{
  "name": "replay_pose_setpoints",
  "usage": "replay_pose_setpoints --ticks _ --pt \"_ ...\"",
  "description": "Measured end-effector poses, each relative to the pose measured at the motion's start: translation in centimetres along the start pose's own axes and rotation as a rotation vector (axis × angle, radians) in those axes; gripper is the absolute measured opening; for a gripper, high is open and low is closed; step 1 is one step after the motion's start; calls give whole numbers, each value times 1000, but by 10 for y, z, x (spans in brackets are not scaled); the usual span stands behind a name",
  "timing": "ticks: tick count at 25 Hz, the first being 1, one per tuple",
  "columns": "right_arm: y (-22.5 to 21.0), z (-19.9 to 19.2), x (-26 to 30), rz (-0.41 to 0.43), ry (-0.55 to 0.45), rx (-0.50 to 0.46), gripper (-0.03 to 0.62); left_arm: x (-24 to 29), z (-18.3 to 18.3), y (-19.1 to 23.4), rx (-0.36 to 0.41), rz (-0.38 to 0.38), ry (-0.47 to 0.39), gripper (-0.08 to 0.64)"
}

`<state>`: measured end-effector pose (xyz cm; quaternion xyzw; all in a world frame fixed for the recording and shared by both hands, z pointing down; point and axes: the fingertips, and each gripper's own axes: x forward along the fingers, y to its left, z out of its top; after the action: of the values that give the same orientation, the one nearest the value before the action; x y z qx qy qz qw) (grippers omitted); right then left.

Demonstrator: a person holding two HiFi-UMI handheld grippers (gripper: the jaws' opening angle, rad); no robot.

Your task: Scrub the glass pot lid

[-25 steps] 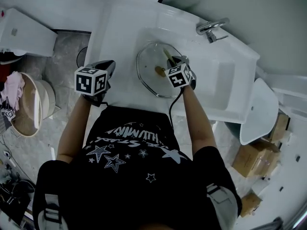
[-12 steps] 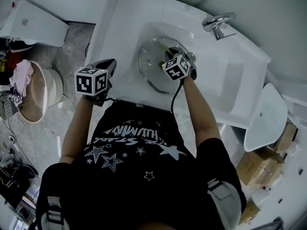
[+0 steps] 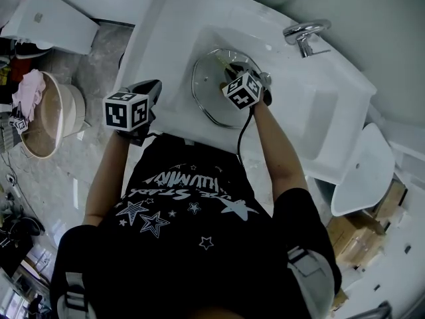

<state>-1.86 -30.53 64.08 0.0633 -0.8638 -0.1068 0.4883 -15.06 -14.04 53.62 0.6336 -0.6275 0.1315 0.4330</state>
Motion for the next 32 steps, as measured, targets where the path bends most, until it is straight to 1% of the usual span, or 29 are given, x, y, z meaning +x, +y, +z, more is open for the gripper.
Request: replay_pose_setpoints --ticks 5,14,18,23,30,32 --pt "17 9 -1 67 -27 -62 66 -2 -2 -2 -16 9 -14 14" --pt "54 25 -20 197 -124 -166 66 -11 -12 -5 -40 18 -32 14" --pt "72 27 -29 237 -144 -241 66 -14 -15 -7 -45 18 -42 14" --pt "94 26 -43 294 -145 -331 66 -19 -20 -10 -51 10 -46 14" --pt "111 19 -67 350 -166 -326 66 -22 -24 -17 -47 -7 -47 14" --pt "118 17 -76 369 -173 -343 66 -22 -26 -18 -49 -9 -46 14"
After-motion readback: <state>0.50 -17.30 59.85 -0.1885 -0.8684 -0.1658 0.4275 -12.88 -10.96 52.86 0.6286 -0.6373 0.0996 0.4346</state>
